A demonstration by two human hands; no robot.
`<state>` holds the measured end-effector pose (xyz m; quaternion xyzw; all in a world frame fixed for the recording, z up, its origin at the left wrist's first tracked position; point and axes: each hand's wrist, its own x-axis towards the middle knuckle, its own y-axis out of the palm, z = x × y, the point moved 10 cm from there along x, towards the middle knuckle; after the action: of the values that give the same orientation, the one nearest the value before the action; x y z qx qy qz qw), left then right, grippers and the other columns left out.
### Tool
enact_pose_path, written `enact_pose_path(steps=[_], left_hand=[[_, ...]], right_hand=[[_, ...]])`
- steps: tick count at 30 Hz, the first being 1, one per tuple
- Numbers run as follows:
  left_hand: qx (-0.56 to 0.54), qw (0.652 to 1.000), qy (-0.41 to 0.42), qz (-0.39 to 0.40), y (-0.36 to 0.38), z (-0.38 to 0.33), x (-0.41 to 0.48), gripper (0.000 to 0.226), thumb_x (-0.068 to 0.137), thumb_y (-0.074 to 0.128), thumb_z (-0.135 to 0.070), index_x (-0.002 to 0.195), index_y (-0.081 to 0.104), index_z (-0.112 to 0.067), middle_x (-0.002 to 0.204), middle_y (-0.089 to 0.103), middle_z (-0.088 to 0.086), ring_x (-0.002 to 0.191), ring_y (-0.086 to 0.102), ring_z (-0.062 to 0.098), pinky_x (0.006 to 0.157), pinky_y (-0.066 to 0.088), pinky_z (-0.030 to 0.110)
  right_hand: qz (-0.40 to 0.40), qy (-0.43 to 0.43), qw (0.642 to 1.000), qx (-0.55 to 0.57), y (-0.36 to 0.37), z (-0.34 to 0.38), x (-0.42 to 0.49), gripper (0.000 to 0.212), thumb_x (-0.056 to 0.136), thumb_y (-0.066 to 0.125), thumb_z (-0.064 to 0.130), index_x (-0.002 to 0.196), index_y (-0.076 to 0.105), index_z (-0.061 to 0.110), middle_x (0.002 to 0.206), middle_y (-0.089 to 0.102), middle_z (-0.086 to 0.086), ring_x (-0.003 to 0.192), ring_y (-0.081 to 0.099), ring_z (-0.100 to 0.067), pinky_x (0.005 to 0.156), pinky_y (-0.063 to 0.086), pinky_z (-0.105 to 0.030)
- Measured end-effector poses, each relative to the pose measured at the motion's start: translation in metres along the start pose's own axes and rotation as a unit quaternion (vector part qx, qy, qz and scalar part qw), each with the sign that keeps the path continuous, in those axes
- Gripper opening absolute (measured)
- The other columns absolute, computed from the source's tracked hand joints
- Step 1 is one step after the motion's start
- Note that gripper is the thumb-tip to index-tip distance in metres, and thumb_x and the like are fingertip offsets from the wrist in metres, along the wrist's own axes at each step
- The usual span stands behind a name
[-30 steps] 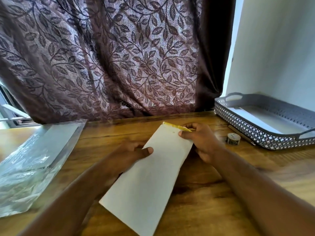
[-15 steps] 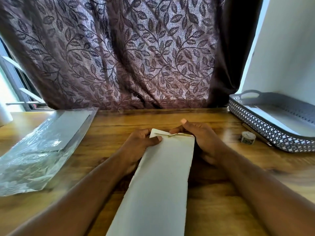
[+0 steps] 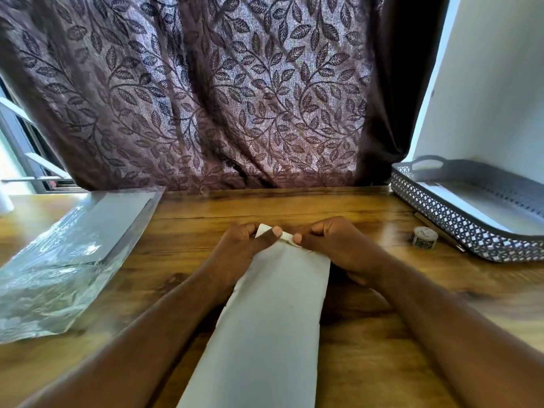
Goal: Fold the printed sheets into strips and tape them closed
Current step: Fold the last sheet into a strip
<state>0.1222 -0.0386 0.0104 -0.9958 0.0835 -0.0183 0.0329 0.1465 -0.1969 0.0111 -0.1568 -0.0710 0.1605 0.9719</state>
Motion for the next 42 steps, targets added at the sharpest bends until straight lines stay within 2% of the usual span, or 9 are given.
enact_pose_path(steps=[4,8,11,14,21,25,31,38,42], left_hand=[[0.074,0.996,0.025,-0.038,-0.006,-0.004,0.001,0.025,0.082,0.075,-0.043,0.077,0.074,-0.018,0.087,0.078,0.007,0.083,0.072,0.027,0.083,0.058,0.047],[0.106,0.993,0.014,-0.048,-0.009,0.000,0.005,0.016,0.084,0.079,-0.034,0.070,0.074,-0.027,0.083,0.078,-0.001,0.077,0.073,0.015,0.074,0.059,0.035],[0.066,0.997,0.001,-0.030,-0.006,0.005,0.002,0.006,0.082,0.082,-0.025,0.081,0.076,-0.022,0.085,0.079,0.003,0.076,0.074,0.016,0.065,0.058,0.028],[0.014,1.000,-0.018,-0.020,-0.005,0.008,0.000,0.019,0.079,0.085,-0.016,0.095,0.076,-0.011,0.091,0.079,0.008,0.081,0.076,0.022,0.064,0.058,0.028],[-0.017,1.000,-0.016,-0.008,-0.006,0.005,-0.001,0.018,0.077,0.082,-0.003,0.092,0.077,-0.012,0.094,0.078,0.013,0.081,0.074,0.024,0.068,0.059,0.033],[-0.014,1.000,-0.009,-0.009,-0.006,0.006,0.000,0.012,0.081,0.079,-0.004,0.084,0.079,-0.016,0.093,0.078,0.013,0.082,0.075,0.025,0.070,0.061,0.035],[0.039,0.999,0.014,-0.035,-0.012,0.004,0.003,0.007,0.079,0.084,-0.021,0.083,0.079,-0.021,0.090,0.079,0.009,0.079,0.073,0.021,0.074,0.061,0.037],[0.002,0.999,-0.015,-0.047,-0.023,0.007,0.006,0.013,0.088,0.073,-0.006,0.085,0.080,-0.016,0.093,0.078,0.013,0.082,0.073,0.027,0.074,0.059,0.039],[-0.003,0.999,-0.016,-0.046,-0.022,0.009,0.006,0.016,0.092,0.068,-0.005,0.090,0.080,-0.016,0.097,0.078,0.013,0.089,0.073,0.032,0.081,0.060,0.045]], right_hand=[[0.029,-0.033,0.998,-0.045,0.010,0.009,-0.001,0.019,0.086,0.080,0.037,0.084,0.080,0.018,0.085,0.078,-0.003,0.075,0.071,-0.015,0.068,0.055,-0.029],[0.038,-0.044,0.995,-0.078,0.013,0.012,0.001,0.018,0.084,0.081,0.037,0.078,0.078,0.020,0.077,0.076,0.002,0.068,0.067,-0.005,0.061,0.051,-0.020],[0.023,-0.050,0.995,-0.082,0.009,0.010,0.002,0.018,0.083,0.082,0.039,0.079,0.078,0.021,0.078,0.077,-0.002,0.068,0.066,-0.007,0.062,0.052,-0.023],[0.007,-0.051,0.995,-0.088,0.004,0.009,0.003,0.020,0.082,0.082,0.040,0.083,0.079,0.020,0.082,0.077,-0.008,0.071,0.067,-0.012,0.066,0.053,-0.032],[-0.007,-0.051,0.992,-0.115,0.003,0.010,0.003,0.016,0.085,0.079,0.039,0.083,0.077,0.023,0.083,0.078,0.006,0.072,0.069,-0.003,0.064,0.056,-0.024],[-0.005,-0.044,0.994,-0.098,0.005,0.009,0.001,0.019,0.084,0.080,0.037,0.084,0.077,0.019,0.081,0.078,0.002,0.070,0.069,-0.007,0.070,0.059,-0.035],[0.003,-0.040,0.995,-0.091,0.010,0.010,0.000,0.017,0.084,0.081,0.032,0.082,0.077,0.016,0.078,0.077,0.000,0.069,0.068,-0.008,0.069,0.056,-0.034],[0.034,0.033,0.999,0.019,0.004,-0.006,-0.002,0.024,0.088,0.078,0.022,0.097,0.077,0.000,0.099,0.078,-0.014,0.102,0.071,-0.037,0.093,0.057,-0.051],[0.032,0.048,0.996,0.063,0.003,-0.009,-0.001,0.020,0.089,0.075,0.013,0.098,0.076,-0.005,0.100,0.078,-0.017,0.095,0.074,-0.030,0.086,0.060,-0.040]])
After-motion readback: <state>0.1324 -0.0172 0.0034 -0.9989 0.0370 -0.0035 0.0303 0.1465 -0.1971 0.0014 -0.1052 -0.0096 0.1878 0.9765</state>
